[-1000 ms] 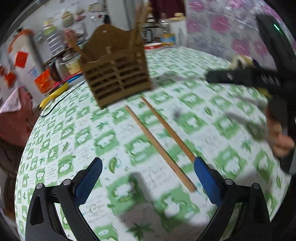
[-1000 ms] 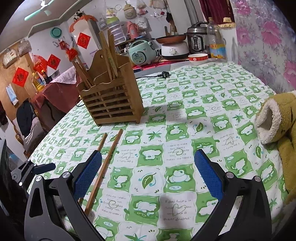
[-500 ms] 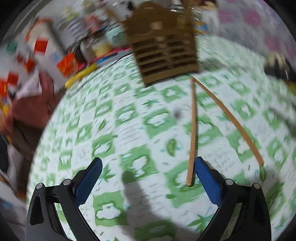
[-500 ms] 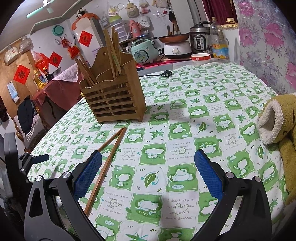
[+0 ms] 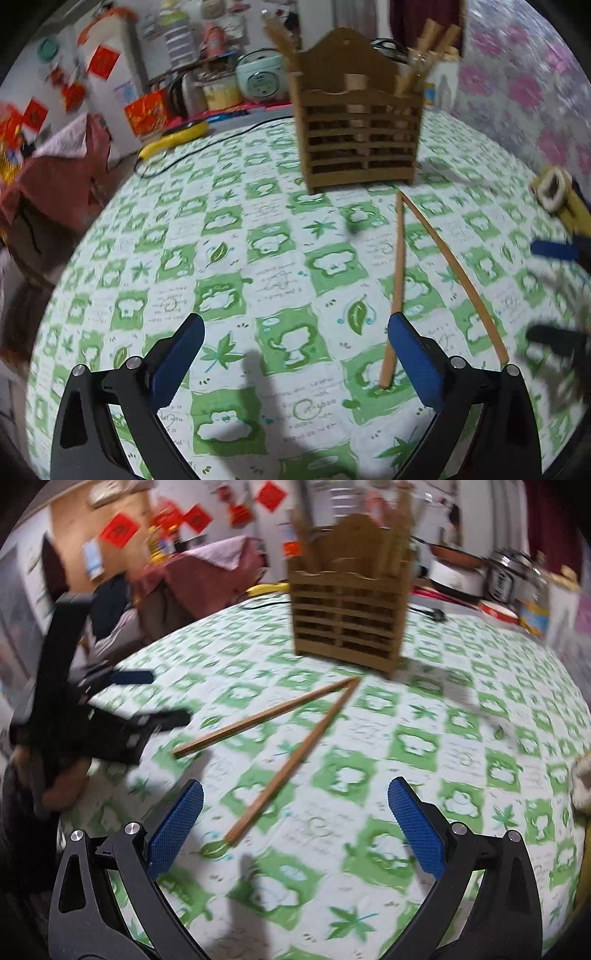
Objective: Organize utensils
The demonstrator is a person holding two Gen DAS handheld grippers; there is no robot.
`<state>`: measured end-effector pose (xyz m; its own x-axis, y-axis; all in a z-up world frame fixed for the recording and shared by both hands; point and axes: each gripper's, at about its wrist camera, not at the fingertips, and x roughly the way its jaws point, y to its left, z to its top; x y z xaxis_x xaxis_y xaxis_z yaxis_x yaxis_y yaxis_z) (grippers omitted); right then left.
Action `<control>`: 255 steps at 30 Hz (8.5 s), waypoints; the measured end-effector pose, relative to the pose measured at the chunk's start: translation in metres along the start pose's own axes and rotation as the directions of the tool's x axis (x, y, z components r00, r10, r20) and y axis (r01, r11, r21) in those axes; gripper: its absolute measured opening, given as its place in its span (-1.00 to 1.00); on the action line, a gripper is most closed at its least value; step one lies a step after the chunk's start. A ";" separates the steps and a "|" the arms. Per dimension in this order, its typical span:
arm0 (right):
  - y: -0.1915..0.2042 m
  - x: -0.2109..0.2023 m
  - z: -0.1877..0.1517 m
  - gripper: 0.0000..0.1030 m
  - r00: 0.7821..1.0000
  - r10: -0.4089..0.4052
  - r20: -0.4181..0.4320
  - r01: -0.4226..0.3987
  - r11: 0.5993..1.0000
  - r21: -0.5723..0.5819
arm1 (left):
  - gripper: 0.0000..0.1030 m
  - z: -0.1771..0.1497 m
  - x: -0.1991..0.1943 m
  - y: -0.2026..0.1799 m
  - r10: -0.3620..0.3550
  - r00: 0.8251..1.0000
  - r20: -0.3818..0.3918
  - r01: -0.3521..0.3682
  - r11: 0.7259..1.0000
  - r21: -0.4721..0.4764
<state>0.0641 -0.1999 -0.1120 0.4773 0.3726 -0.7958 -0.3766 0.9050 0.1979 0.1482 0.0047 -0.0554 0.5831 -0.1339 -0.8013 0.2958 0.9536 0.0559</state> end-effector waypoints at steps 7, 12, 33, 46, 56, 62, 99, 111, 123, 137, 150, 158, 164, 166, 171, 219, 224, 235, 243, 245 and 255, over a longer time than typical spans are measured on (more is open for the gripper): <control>0.012 0.014 -0.002 0.88 0.995 -0.011 -0.094 0.006 0.999 -0.051 | 0.90 0.002 0.006 0.019 -0.061 0.998 -0.032 0.058 0.993 -0.101; 0.016 0.031 -0.005 0.87 0.979 -0.091 -0.182 0.074 0.992 -0.098 | 0.90 0.001 0.006 0.025 -0.089 0.996 -0.030 0.084 0.987 -0.141; -0.021 -0.017 -0.006 0.65 0.984 -0.176 0.009 0.176 0.984 -0.019 | 0.47 -0.023 -0.015 -0.039 -0.077 0.997 -0.021 0.080 0.976 0.202; -0.016 -0.001 -0.014 -0.18 0.992 -0.061 -0.109 0.060 0.998 -0.014 | -0.78 -0.021 0.001 -0.045 -0.193 0.974 -0.119 0.214 0.955 0.204; -0.021 0.008 -0.017 -0.78 0.986 -0.043 -0.161 0.045 0.999 0.010 | -0.89 -0.022 -0.007 -0.050 -0.149 0.986 -0.069 0.161 0.960 0.228; -0.016 -0.004 -0.017 -0.83 0.990 -0.084 -0.115 0.083 0.996 -0.012 | -0.89 -0.020 -0.021 -0.047 -0.155 0.988 -0.026 0.157 0.965 0.209; -0.041 -0.119 0.210 -0.87 0.792 -0.154 0.591 0.083 0.986 0.145 | -0.89 0.228 -0.144 -0.009 -0.110 0.866 0.489 0.172 0.981 -0.084; -0.077 -0.080 0.217 -0.87 0.843 -0.162 0.513 0.068 0.978 0.198 | -0.89 0.235 -0.101 0.000 -0.114 0.907 0.405 0.176 0.977 -0.119; -0.078 -0.066 0.218 -0.87 0.862 -0.174 0.477 0.092 0.977 0.191 | -0.89 0.231 -0.102 0.000 -0.110 0.909 0.401 0.170 0.979 -0.116; -0.071 -0.051 0.217 -0.05 0.880 -0.219 0.421 0.154 0.971 0.182 | 0.57 0.234 -0.075 0.001 -0.075 0.930 0.359 0.142 0.976 -0.166; -0.069 -0.065 0.213 0.42 0.854 -0.234 0.465 0.154 0.967 0.202 | 0.89 0.235 -0.079 0.013 0.019 0.931 0.365 0.079 0.965 -0.249; -0.068 -0.068 0.212 0.67 0.842 -0.259 0.474 0.177 0.961 0.212 | 0.89 0.234 -0.080 0.016 0.066 0.931 0.358 0.036 0.961 -0.272; -0.073 -0.074 0.210 0.80 0.833 -0.265 0.485 0.164 0.957 0.241 | 0.89 0.232 -0.088 0.015 0.112 0.921 0.374 -0.003 0.960 -0.280; -0.073 -0.076 0.209 0.81 0.832 -0.264 0.487 0.158 0.956 0.248 | 0.89 0.231 -0.091 0.015 0.124 0.917 0.379 -0.013 0.959 -0.283; -0.066 -0.086 0.201 0.82 0.825 -0.271 0.495 0.166 0.955 0.247 | 0.89 0.228 -0.099 0.015 0.135 0.911 0.391 -0.017 0.957 -0.291; -0.055 -0.035 0.061 0.88 0.825 -0.435 0.362 0.332 0.890 0.313 | 0.89 0.080 -0.051 -0.027 0.366 0.839 0.402 -0.279 0.925 -0.260; -0.060 -0.041 0.057 0.88 0.834 -0.414 0.365 0.283 0.889 0.360 | 0.89 0.078 -0.052 -0.023 0.365 0.846 0.389 -0.270 0.922 -0.278; -0.042 -0.030 0.059 0.88 0.831 -0.426 0.359 0.340 0.898 0.278 | 0.89 0.076 -0.055 -0.034 0.361 0.838 0.410 -0.283 0.929 -0.241; -0.046 -0.031 0.058 0.88 0.835 -0.421 0.354 0.328 0.898 0.293 | 0.89 0.077 -0.052 -0.027 0.345 0.857 0.384 -0.263 0.932 -0.251; -0.046 -0.031 0.058 0.88 0.834 -0.421 0.356 0.330 0.898 0.290 | 0.89 0.077 -0.051 -0.027 0.346 0.860 0.376 -0.263 0.931 -0.254; -0.046 -0.031 0.058 0.88 0.834 -0.421 0.356 0.330 0.898 0.289 | 0.89 0.076 -0.052 -0.030 0.350 0.857 0.378 -0.275 0.932 -0.237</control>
<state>0.1128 -0.2412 -0.0629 0.8395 0.0027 -0.5434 0.0490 0.9955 0.0806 0.1664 -0.0376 0.0295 0.8894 0.1166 -0.4420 -0.0645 0.9893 0.1310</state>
